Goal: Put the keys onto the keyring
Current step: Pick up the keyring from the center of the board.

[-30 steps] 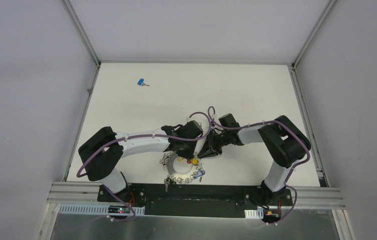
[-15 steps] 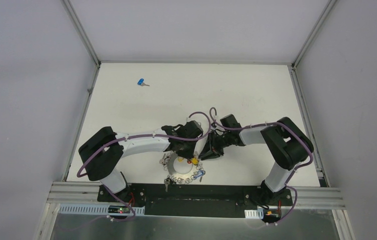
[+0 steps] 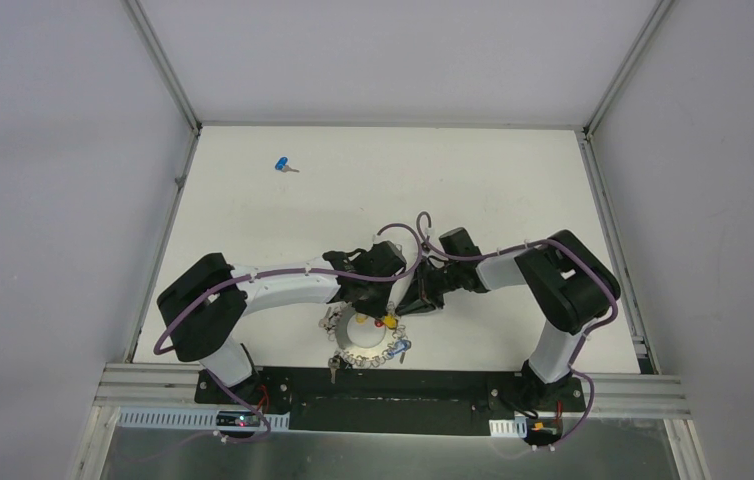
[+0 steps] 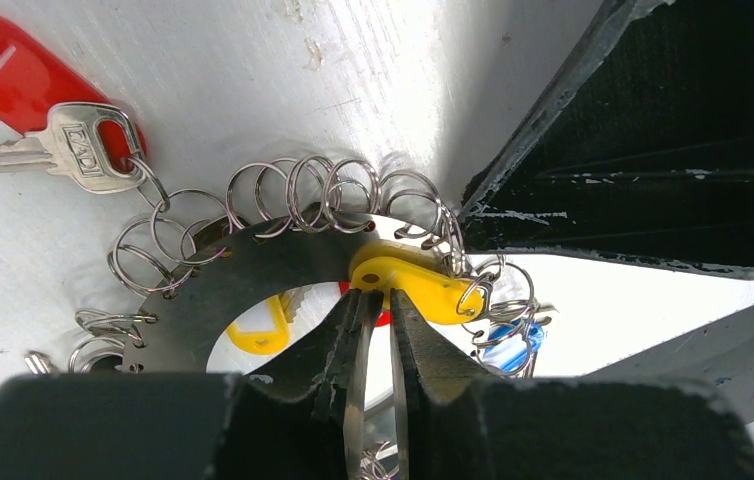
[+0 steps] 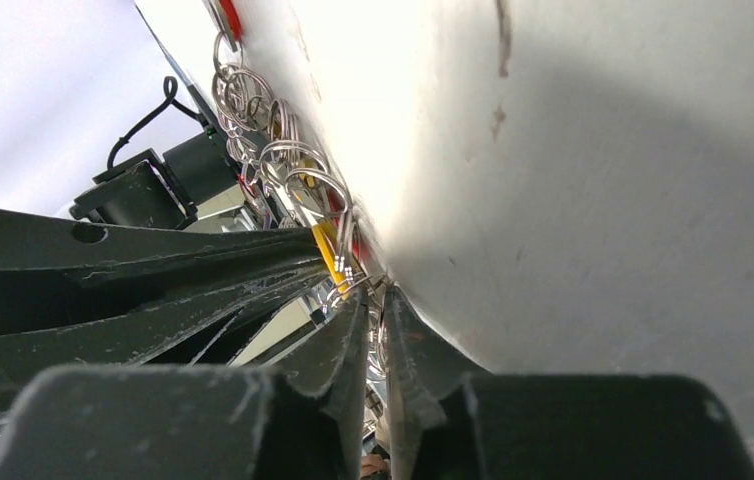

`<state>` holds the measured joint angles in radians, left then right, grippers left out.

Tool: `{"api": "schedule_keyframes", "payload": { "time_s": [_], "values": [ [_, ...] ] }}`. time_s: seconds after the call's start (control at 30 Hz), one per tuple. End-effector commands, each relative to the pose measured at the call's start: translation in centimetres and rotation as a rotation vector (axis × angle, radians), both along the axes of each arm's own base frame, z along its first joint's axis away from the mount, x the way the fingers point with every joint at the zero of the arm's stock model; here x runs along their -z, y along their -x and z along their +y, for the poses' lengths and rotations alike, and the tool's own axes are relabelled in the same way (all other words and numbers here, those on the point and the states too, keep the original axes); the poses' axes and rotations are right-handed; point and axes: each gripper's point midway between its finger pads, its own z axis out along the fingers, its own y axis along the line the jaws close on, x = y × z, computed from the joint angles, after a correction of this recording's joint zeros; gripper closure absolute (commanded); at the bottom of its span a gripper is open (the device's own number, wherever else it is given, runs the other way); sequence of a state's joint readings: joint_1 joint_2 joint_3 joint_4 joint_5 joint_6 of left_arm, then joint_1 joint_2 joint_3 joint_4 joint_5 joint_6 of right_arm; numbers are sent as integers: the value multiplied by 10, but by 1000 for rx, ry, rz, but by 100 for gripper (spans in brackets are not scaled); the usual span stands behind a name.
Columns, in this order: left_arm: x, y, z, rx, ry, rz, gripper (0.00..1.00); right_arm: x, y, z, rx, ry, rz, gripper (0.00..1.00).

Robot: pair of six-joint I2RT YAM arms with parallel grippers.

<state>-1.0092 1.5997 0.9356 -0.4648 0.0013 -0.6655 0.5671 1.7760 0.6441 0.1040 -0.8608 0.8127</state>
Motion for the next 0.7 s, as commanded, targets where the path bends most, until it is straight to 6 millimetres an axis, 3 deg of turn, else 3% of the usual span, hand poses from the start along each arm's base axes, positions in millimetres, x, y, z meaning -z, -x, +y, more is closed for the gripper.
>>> {"api": "schedule_keyframes", "payload": {
  "time_s": [0.0, 0.13, 0.3, 0.63, 0.67],
  "values": [
    [-3, -3, -3, -9, -5, -18, 85, 21, 21, -11, 53, 94, 204, 86],
    [-3, -3, -3, -8, -6, -17, 85, 21, 25, -13, 42, 87, 211, 86],
    [-3, -3, -4, -7, -5, -18, 85, 20, 27, -12, 33, 79, 216, 100],
    [-15, -5, -2, -7, 18, -52, 83, 15, 28, -14, 23, 78, 197, 99],
    [-16, -5, -1, -9, 19, -52, 83, 15, 29, -15, 21, 82, 198, 89]
  ]
}}
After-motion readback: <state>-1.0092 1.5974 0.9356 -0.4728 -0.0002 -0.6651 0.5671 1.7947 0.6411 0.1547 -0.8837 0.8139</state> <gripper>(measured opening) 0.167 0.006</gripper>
